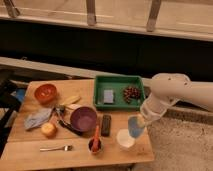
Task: Stack cups into tray
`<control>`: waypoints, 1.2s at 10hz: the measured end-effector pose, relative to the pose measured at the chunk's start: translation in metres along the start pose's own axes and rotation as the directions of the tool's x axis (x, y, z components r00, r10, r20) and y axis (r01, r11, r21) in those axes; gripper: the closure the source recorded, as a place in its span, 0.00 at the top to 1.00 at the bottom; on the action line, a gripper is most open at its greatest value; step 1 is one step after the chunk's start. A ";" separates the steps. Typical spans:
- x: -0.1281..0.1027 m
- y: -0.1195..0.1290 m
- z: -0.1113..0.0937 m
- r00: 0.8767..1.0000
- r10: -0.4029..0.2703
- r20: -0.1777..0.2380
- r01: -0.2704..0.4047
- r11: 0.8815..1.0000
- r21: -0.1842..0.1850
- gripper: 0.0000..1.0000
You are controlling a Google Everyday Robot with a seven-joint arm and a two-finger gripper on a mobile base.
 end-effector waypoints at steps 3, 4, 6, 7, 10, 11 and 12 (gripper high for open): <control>0.003 0.013 0.014 0.999 -0.015 -0.030 0.014 0.999 -0.036 0.00; 0.003 0.015 0.018 0.999 -0.011 -0.034 0.010 0.999 -0.047 0.03; 0.001 0.015 0.023 0.999 -0.001 -0.035 -0.001 0.998 -0.056 0.20; 0.000 0.014 0.025 0.999 0.008 -0.031 -0.009 0.998 -0.057 0.28; -0.004 0.013 0.034 0.999 0.038 -0.026 -0.040 0.997 -0.069 0.39; -0.004 0.012 0.038 0.999 0.045 -0.023 -0.046 0.996 -0.072 0.42; -0.005 0.012 0.042 0.999 0.050 -0.021 -0.052 0.996 -0.077 0.51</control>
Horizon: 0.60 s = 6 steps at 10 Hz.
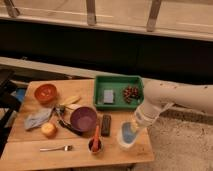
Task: Stack cups into tray
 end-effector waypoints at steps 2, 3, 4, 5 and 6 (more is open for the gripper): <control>0.000 0.000 0.009 1.000 0.013 0.000 -0.013 1.000 -0.015 0.60; -0.001 0.000 0.012 1.000 0.016 0.002 -0.015 1.000 -0.019 0.60; -0.001 0.000 0.014 1.000 0.018 0.001 -0.018 1.000 -0.023 0.60; 0.000 0.000 0.015 1.000 0.020 0.000 -0.020 0.999 -0.025 0.60; 0.000 0.000 0.016 1.000 0.023 -0.002 -0.023 0.999 -0.028 0.60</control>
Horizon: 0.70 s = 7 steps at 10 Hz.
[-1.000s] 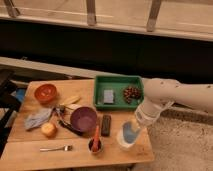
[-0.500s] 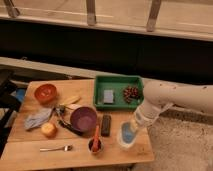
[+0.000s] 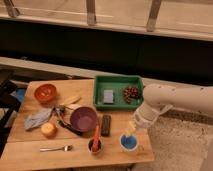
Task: Stack cups into tray
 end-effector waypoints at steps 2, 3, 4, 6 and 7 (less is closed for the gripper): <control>0.002 0.001 0.002 1.000 0.001 -0.004 -0.001 1.000 -0.006 0.60; 0.003 0.002 0.004 1.000 0.000 -0.008 0.000 1.000 -0.009 0.60; 0.003 0.002 0.005 1.000 0.000 -0.010 0.000 1.000 -0.008 0.60; 0.002 -0.002 0.008 1.000 0.007 -0.009 -0.007 1.000 0.003 0.60; 0.002 -0.006 0.009 1.000 0.016 -0.013 -0.016 1.000 0.009 0.60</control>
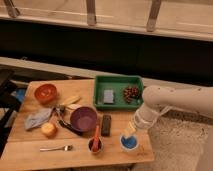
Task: Stack cups into tray
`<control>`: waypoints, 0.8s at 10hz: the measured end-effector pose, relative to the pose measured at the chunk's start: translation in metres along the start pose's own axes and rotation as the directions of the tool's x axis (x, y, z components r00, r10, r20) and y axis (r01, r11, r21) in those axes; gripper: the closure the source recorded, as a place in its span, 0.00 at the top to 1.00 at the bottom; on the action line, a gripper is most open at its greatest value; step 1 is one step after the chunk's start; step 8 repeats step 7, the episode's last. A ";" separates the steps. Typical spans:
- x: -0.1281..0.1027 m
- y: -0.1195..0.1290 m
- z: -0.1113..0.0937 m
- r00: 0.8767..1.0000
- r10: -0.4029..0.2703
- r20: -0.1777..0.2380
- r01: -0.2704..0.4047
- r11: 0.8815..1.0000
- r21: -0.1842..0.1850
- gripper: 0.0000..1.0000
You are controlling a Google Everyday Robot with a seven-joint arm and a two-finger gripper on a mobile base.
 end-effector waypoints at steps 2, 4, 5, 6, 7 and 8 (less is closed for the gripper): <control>0.001 -0.008 0.005 1.000 0.018 -0.008 -0.018 1.000 0.008 0.60; 0.003 -0.014 0.014 0.999 0.036 -0.025 -0.036 0.999 0.009 0.60; 0.005 -0.016 0.019 0.998 0.045 -0.041 -0.045 0.999 0.005 0.60; 0.008 -0.017 0.024 0.997 0.052 -0.055 -0.052 0.999 -0.002 0.60; 0.010 -0.017 0.027 0.996 0.057 -0.064 -0.058 0.998 -0.007 0.57; 0.010 -0.017 0.027 0.996 0.057 -0.064 -0.058 0.998 -0.007 0.57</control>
